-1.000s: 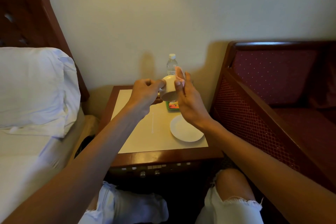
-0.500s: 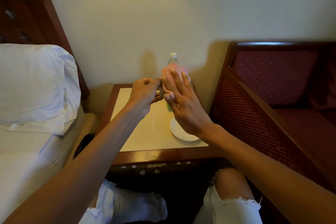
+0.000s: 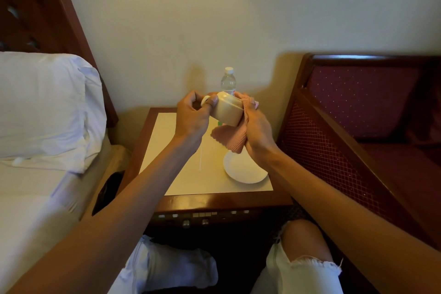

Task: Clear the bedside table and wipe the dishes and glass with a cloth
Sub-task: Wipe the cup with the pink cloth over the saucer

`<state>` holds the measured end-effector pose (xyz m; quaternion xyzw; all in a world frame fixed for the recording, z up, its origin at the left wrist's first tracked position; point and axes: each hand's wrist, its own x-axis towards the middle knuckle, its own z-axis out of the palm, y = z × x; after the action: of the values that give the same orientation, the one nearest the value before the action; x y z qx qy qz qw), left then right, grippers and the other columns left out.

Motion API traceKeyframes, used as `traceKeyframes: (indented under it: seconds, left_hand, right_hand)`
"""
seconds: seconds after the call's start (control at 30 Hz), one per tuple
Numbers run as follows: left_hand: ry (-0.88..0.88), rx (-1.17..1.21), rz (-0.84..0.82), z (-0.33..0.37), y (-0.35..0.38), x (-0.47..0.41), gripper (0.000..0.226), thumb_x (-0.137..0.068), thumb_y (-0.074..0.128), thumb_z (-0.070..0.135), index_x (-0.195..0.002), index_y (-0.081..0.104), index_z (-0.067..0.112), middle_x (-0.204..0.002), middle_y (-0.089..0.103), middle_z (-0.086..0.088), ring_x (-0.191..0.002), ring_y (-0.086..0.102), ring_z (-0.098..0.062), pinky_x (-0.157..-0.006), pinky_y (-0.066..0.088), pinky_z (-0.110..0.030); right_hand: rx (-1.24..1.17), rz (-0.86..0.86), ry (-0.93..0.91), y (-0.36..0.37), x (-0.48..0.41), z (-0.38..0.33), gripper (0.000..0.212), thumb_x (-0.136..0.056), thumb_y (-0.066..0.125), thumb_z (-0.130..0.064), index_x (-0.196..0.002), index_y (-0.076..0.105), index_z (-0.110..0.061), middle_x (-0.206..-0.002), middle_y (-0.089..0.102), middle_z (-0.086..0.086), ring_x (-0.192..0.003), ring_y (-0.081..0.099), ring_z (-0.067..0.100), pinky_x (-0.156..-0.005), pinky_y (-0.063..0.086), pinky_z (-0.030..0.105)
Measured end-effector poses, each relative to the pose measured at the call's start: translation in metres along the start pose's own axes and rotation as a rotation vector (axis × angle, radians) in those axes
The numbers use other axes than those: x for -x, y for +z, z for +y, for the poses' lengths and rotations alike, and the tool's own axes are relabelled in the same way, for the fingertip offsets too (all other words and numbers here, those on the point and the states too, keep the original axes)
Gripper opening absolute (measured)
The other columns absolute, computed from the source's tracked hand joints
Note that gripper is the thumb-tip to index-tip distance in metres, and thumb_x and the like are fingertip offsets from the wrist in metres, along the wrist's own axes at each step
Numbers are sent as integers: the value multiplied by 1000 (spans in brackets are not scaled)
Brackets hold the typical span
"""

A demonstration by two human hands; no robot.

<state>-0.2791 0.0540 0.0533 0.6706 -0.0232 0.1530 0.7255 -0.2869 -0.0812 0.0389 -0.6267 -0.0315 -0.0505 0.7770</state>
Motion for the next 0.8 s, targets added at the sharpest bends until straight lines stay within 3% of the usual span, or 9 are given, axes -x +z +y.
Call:
traceKeyframes:
  seconds: [0.1,0.2,0.3,0.4,0.47,0.53,0.67,0.73,0.8]
  left_hand:
    - [25,-15,-65,-1,-2,7,30,-90,72,25,-75,48,13,-70,40,-6,-72,35,-19,-69,33,-37]
    - [37,1,-193,2,-5,14,27,-89,72,30,-77,55,13,-75,53,-11,-73,45,-23,-67,43,-44]
    - [44,-78,-104,5,-5,8,23,-93,68,33,-82,64,13,-85,68,2,-77,57,-12,-77,51,-41]
    - [-27,-209,-114,4,-8,3,29,-96,61,39,-83,63,13,-77,59,-3,-72,52,-13,-71,48,-36]
    - [-30,-243,-143,4,-12,4,27,-97,61,36,-79,63,17,-73,58,-3,-69,53,-14,-69,51,-40]
    - [-1,-238,-198,6,-14,7,29,-96,63,37,-77,66,15,-69,58,1,-67,50,-15,-65,49,-43]
    - [85,-255,-210,12,-10,13,28,-96,63,36,-83,71,12,-63,60,12,-60,49,-4,-58,40,-21]
    - [146,-274,-161,14,-7,9,25,-96,63,34,-77,70,20,-64,58,9,-61,46,-5,-56,37,-19]
    - [185,-311,-63,12,-6,1,26,-96,63,33,-75,69,17,-64,54,6,-61,42,-8,-56,35,-22]
  right_hand:
    - [3,54,21,-3,1,-7,45,-102,33,-49,-115,68,-24,-109,71,3,-101,67,23,-88,57,42]
    - [-60,78,150,-14,-3,-20,57,-104,27,-47,-98,74,-15,-91,76,12,-81,71,26,-72,58,36]
    - [-10,143,200,-8,-4,-22,51,-104,31,-48,-104,70,-14,-85,75,11,-73,71,21,-71,58,38]
    - [68,164,182,-1,-2,-15,47,-103,31,-51,-101,67,-22,-91,73,8,-85,69,24,-84,56,46]
    - [82,137,199,-6,-3,-14,48,-104,28,-49,-99,67,-20,-85,75,7,-79,71,21,-76,58,41]
    - [43,78,248,-14,-5,-16,55,-104,27,-47,-108,69,-11,-92,75,13,-78,71,22,-69,57,35]
    - [10,-1,282,-21,-8,-23,57,-104,27,-43,-120,65,-4,-103,70,19,-82,67,26,-71,56,36]
    - [14,64,254,-17,-9,-25,54,-104,30,-44,-114,69,-8,-101,72,18,-85,67,28,-75,54,40]
    - [59,130,191,-6,-4,-26,50,-104,30,-43,-99,72,-17,-85,75,11,-79,68,26,-71,53,38]
